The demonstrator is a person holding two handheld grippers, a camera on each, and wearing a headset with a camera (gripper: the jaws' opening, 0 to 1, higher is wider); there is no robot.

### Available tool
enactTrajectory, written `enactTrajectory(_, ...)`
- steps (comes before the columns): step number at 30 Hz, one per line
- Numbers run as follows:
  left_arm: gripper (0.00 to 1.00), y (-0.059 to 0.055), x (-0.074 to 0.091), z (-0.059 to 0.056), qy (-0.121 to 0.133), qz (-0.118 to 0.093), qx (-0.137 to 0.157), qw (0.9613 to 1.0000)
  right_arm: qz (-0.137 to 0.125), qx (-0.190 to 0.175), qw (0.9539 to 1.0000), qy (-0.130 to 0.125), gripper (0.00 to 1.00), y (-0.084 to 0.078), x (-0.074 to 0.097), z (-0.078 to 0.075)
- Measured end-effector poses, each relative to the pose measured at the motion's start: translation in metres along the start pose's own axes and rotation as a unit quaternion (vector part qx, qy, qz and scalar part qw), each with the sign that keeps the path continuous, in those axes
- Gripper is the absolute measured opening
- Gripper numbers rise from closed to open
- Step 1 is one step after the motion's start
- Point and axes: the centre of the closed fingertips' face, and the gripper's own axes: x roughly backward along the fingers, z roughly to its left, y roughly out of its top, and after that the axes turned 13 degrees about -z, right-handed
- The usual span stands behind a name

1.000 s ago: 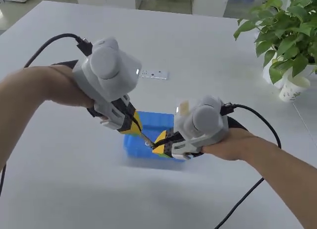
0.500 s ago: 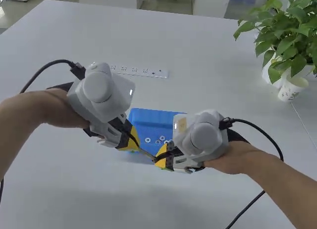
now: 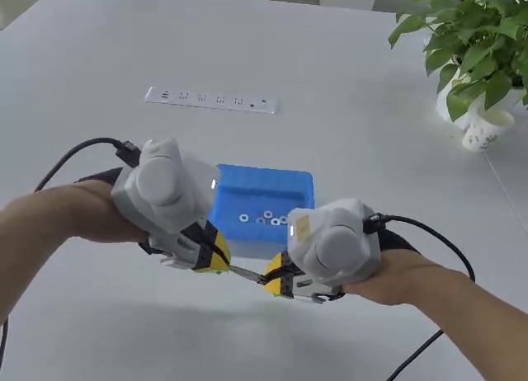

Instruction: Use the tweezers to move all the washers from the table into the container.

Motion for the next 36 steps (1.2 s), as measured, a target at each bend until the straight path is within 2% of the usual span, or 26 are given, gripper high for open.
enactTrajectory(12,0.05,-0.025,-0.017,-0.007,0.000,-0.004,0.027,0.9996,0.010,0.001,0.9999,0.007,0.07,-0.016,-0.012,0.012)
enactTrajectory(15,0.05,-0.032,-0.021,-0.009,-0.005,-0.005,0.044,0.9990,0.016,0.006,0.9998,0.014,0.08,-0.020,-0.015,0.015)
enactTrajectory(23,0.05,-0.046,-0.027,-0.010,-0.006,0.002,0.059,0.9983,0.021,0.007,0.9996,0.016,0.08,-0.024,-0.019,0.014)
enactTrajectory(31,0.05,-0.060,-0.033,-0.013,-0.005,0.016,0.056,0.9983,0.019,-0.003,0.9996,0.022,0.09,-0.025,-0.024,0.017)
enactTrajectory(36,0.05,-0.063,-0.034,-0.014,0.002,0.020,0.050,0.9985,0.018,-0.010,0.9996,0.021,0.10,-0.025,-0.023,0.017)
